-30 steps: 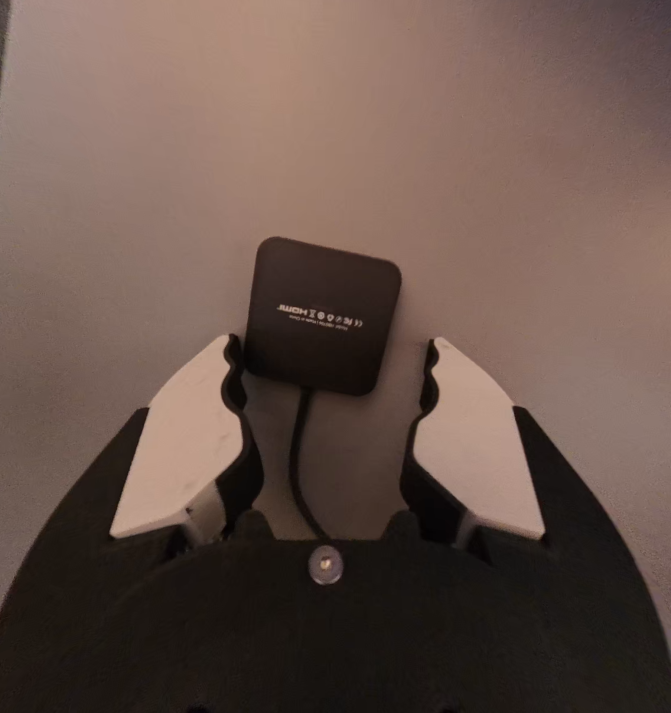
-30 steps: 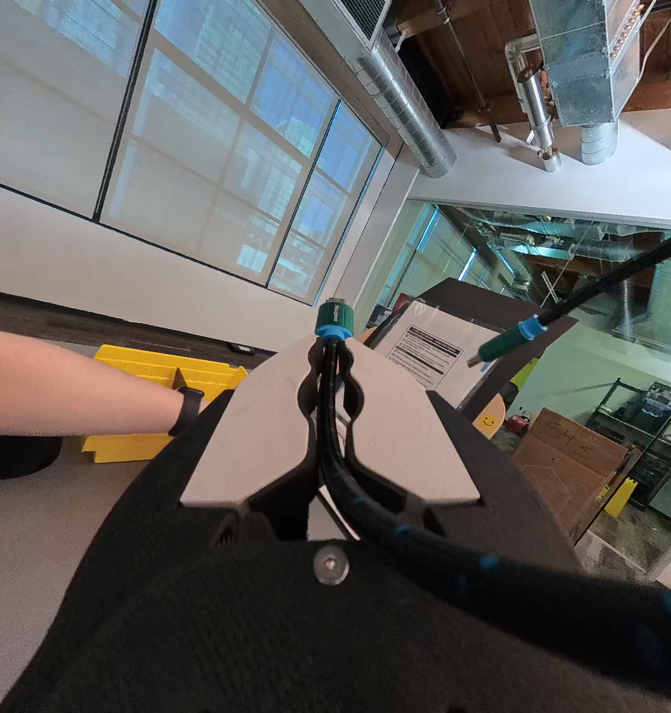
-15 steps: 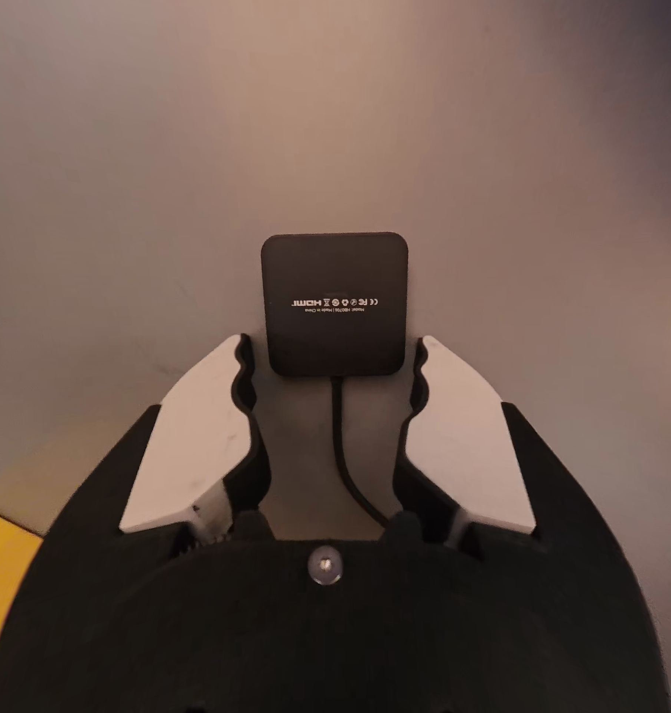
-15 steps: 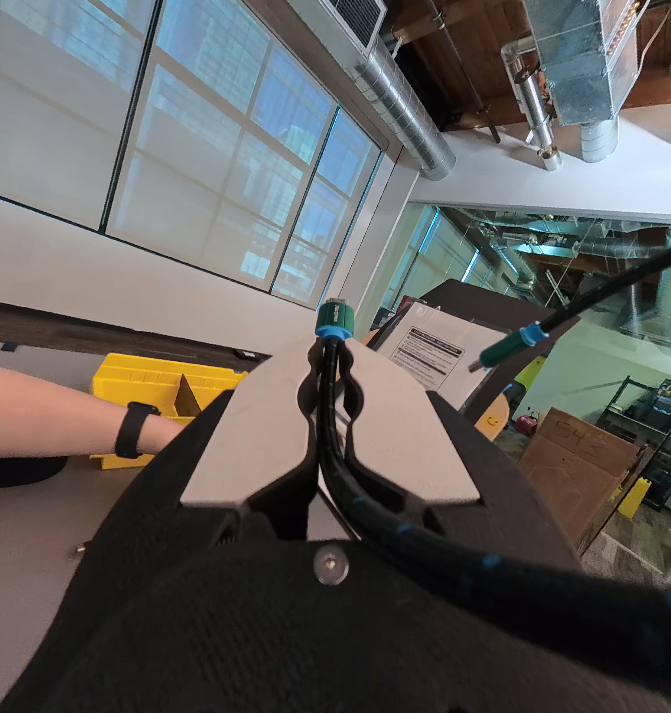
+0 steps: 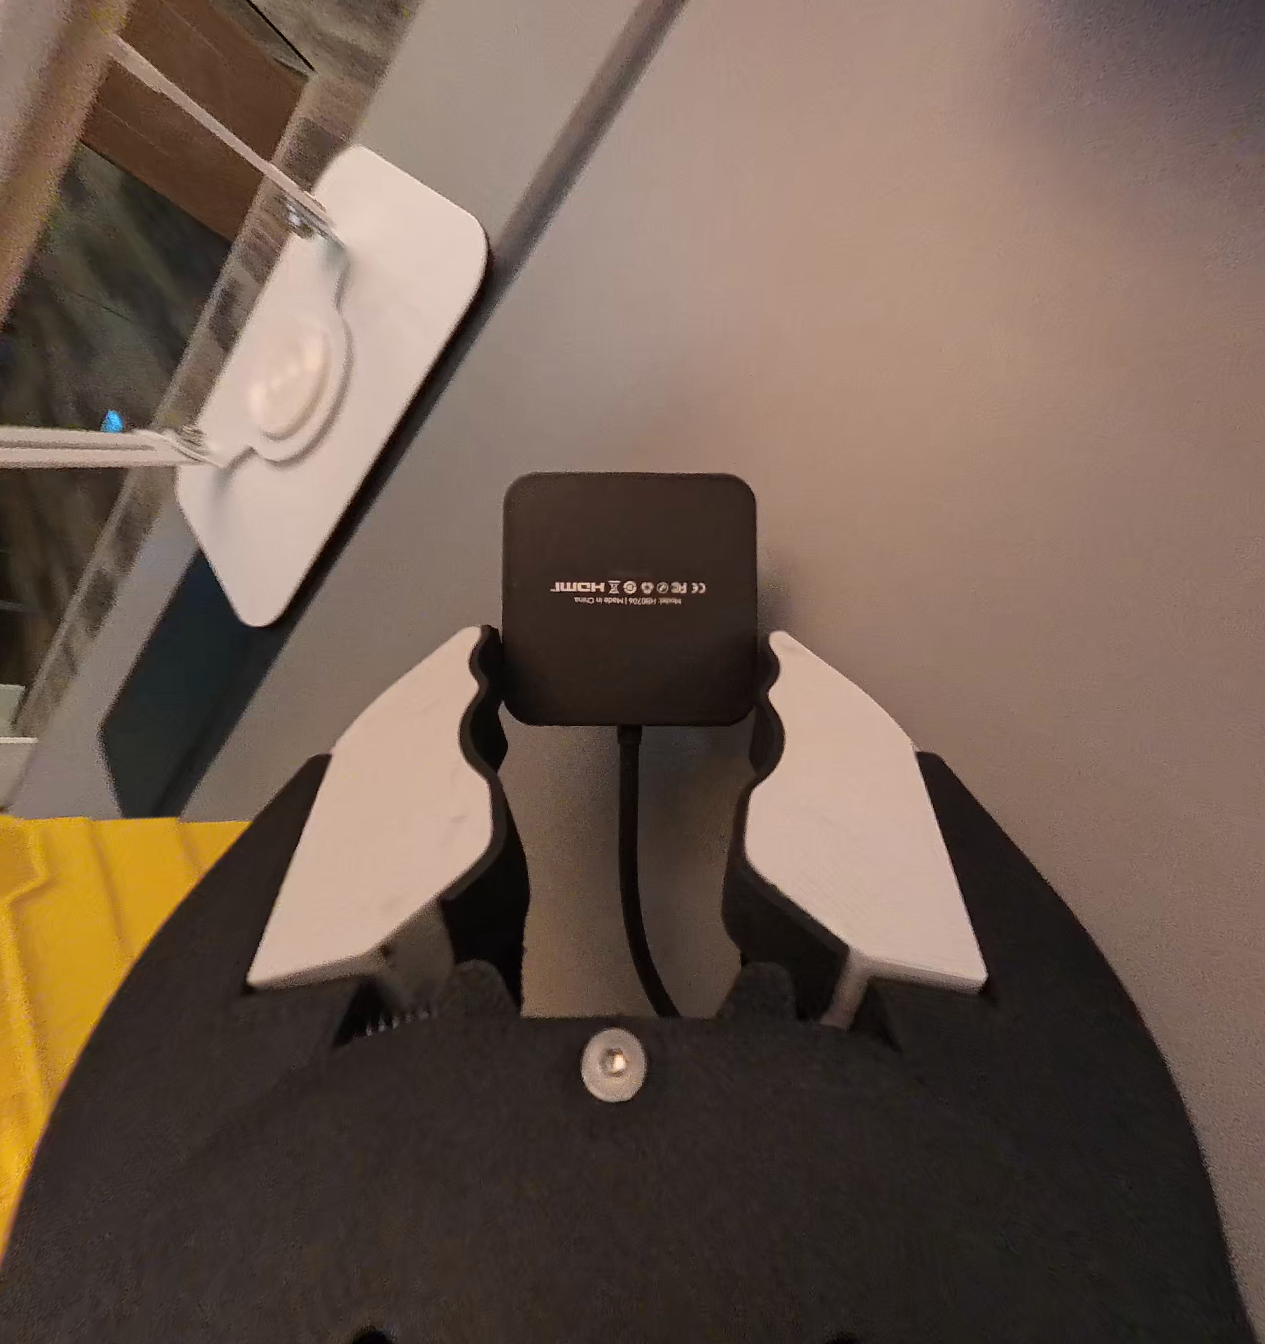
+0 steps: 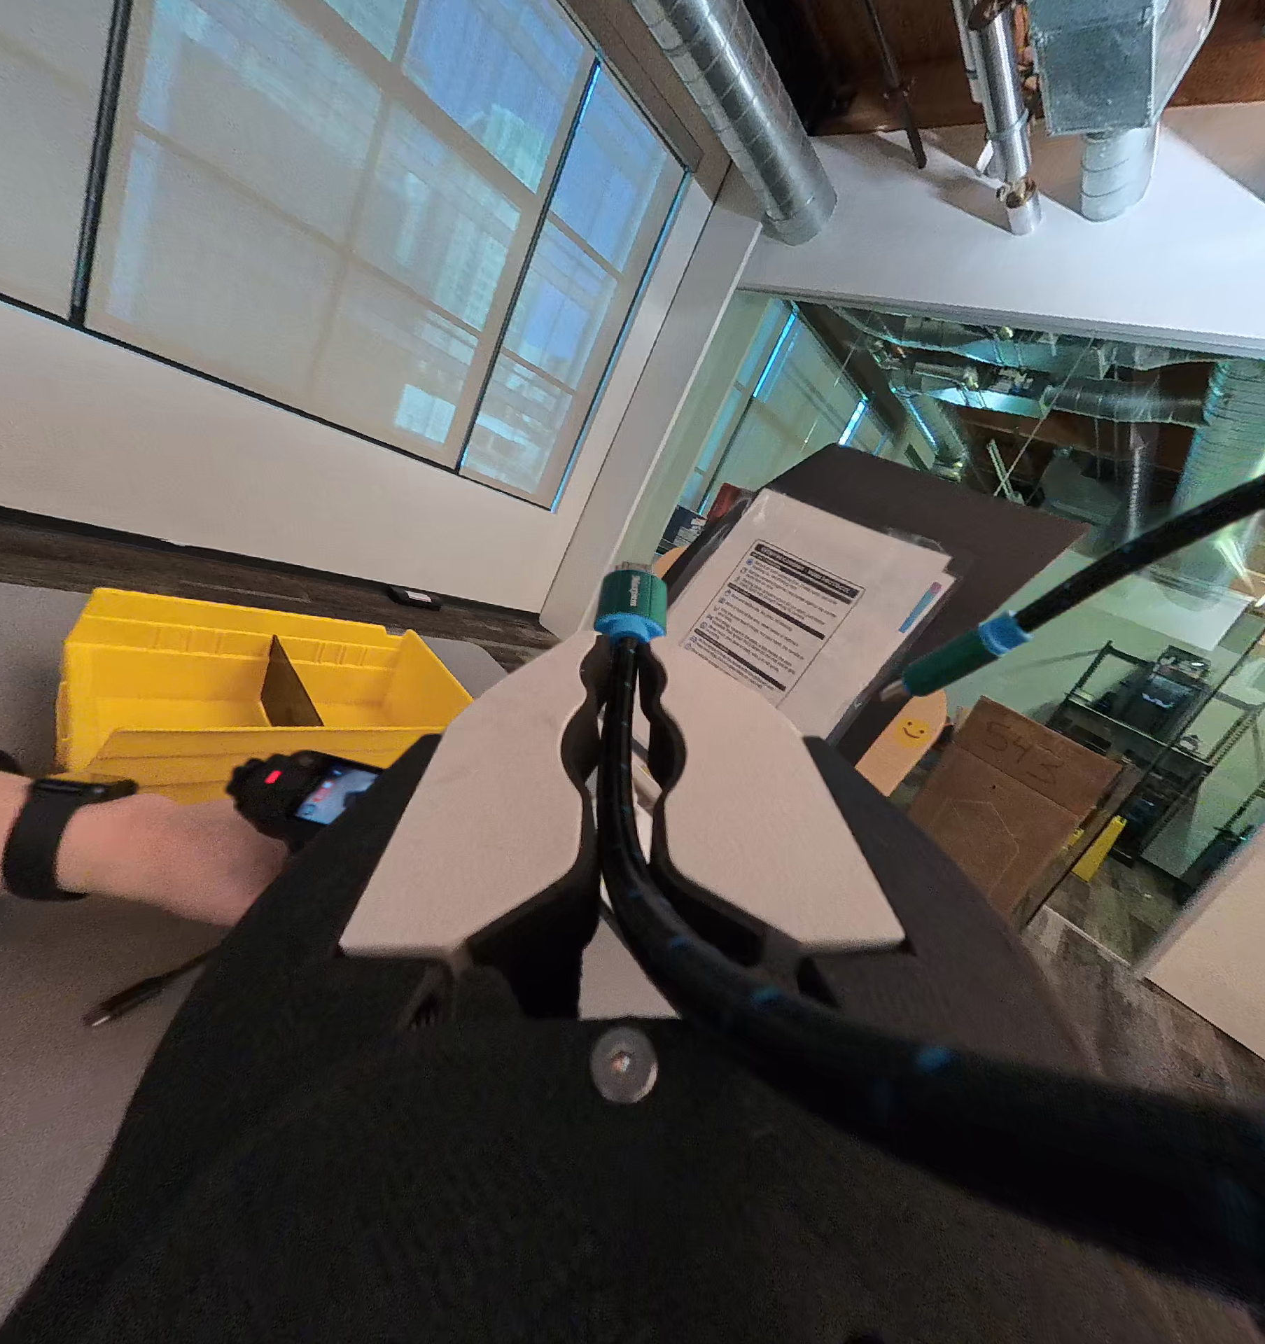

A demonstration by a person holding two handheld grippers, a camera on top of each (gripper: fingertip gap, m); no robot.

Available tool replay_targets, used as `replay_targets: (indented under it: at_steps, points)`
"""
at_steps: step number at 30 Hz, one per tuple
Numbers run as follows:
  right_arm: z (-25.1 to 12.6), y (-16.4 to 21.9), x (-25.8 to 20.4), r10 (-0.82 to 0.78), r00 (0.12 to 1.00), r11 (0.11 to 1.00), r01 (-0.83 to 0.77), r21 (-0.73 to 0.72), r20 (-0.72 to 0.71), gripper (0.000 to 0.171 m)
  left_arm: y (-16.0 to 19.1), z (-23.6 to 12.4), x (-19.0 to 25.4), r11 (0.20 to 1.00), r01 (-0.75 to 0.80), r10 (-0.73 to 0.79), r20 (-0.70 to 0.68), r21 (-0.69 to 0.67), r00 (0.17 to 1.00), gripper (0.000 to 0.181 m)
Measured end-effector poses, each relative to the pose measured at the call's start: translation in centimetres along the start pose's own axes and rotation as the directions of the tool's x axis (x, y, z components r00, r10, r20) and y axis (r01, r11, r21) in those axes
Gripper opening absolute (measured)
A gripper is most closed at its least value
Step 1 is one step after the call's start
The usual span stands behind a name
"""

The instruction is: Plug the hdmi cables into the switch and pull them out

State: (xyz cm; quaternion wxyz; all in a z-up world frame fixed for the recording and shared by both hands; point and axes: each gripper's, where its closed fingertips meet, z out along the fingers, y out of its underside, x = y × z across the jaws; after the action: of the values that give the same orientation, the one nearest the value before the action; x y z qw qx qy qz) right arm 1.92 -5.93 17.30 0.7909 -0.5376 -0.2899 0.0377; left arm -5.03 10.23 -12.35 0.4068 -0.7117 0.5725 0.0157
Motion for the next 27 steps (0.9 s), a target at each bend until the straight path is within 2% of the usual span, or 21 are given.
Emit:
replay_targets:
  at_steps: [1, 8, 15, 17, 20, 27]
  points:
    - [0.2, 0.3, 0.0, -0.013, 1.0, 1.0, 0.013, -0.009, -0.011, 0.008, -0.2, -0.4, -0.4, 1.0, -0.014, 0.014, 0.023, 0.006, 1.0, 0.065]
    - [1.3, 1.5, -0.6, -0.132, 0.989, 0.988, 0.127, -0.082, -0.06, 0.008, -3.1, -5.0, -2.7, 0.988, -0.004, -0.011, 0.097, 0.153, 0.995, 0.065]
    - [2.1, 1.8, -1.6, -0.213, 0.974, 0.971, 0.202, -0.125, -0.078, 0.008, -4.2, -7.4, -4.1, 0.972, 0.011, -0.04, 0.118, 0.236, 0.992, 0.065]
    - [2.1, 1.7, -1.7, -0.235, 0.968, 0.966, 0.222, -0.133, -0.089, 0.008, -4.7, -8.5, -4.4, 0.957, 0.07, -0.089, 0.055, 0.28, 0.994, 0.065]
    - [2.2, 1.9, -1.9, -0.266, 0.96, 0.953, 0.25, -0.169, -0.085, 0.008, -5.7, -11.0, -4.9, 0.912, 0.212, -0.182, -0.117, 0.351, 0.976, 0.065]
    - [3.9, 3.4, -5.2, -0.31, 0.951, 0.925, 0.306, -0.226, 0.018, 0.008, -7.1, -17.1, -6.3, 0.765, 0.478, -0.277, -0.449, 0.432, 0.849, 0.065]
